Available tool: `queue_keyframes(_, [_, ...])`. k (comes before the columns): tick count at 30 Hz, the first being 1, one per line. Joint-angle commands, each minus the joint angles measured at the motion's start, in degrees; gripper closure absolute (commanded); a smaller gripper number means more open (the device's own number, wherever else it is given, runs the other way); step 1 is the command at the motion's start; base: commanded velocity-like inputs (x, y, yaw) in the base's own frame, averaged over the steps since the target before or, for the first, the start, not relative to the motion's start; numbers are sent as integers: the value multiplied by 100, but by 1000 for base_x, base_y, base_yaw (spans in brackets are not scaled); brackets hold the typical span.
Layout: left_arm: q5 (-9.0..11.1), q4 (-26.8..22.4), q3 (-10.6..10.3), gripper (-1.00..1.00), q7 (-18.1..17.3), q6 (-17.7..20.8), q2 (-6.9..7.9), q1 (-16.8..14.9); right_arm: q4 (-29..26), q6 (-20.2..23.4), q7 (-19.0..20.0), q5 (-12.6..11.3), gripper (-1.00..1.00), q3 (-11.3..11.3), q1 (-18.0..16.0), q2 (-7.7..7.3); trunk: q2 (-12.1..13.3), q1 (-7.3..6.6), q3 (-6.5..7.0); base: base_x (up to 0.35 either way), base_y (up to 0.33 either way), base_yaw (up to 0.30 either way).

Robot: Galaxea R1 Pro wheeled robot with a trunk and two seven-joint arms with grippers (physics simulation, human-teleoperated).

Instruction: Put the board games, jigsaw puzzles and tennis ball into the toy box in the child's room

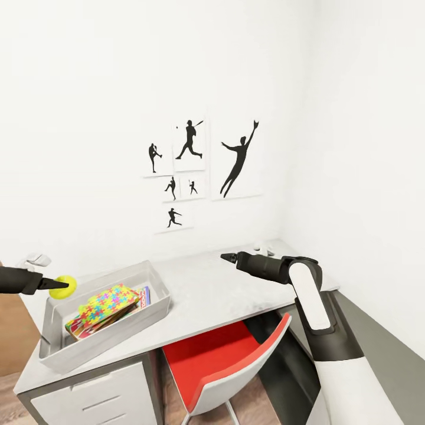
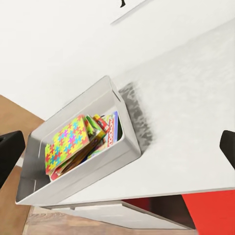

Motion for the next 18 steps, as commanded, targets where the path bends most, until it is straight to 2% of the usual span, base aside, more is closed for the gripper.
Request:
queue_keyframes(1, [-165,3,6,100,-48,45,-4,-3,-3,14,-60,-58,-100,3,-2,1,-5,2,-3,0,0,0])
queue_keyframes(4, [-413,67,6,100,-44,-8,-3,-3,-3,14,-60,-58,-100,6,-2,1,-5,2,-3,0,0,0])
queue_keyframes(8, [-601,116,8,100,-34,-85,-2,-3,-3,14,-60,-58,-100,7,-2,1,-5,2,-3,0,0,0])
queue_keyframes(11, [-862,208,27,100,-16,-96,-4,-4,-3,14,-60,-56,-100,8,-2,1,-5,2,-3,0,0,0])
queue_keyframes(15, [-1037,316,66,100,60,-89,-7,-4,-3,14,-65,-52,-100,8,-2,1,-5,2,-3,0,0,0])
queue_keyframes(18, [-1072,366,75,100,348,-70,-38,-3,-3,14,-68,-50,-100,8,-2,1,-5,2,-3,0,0,0])
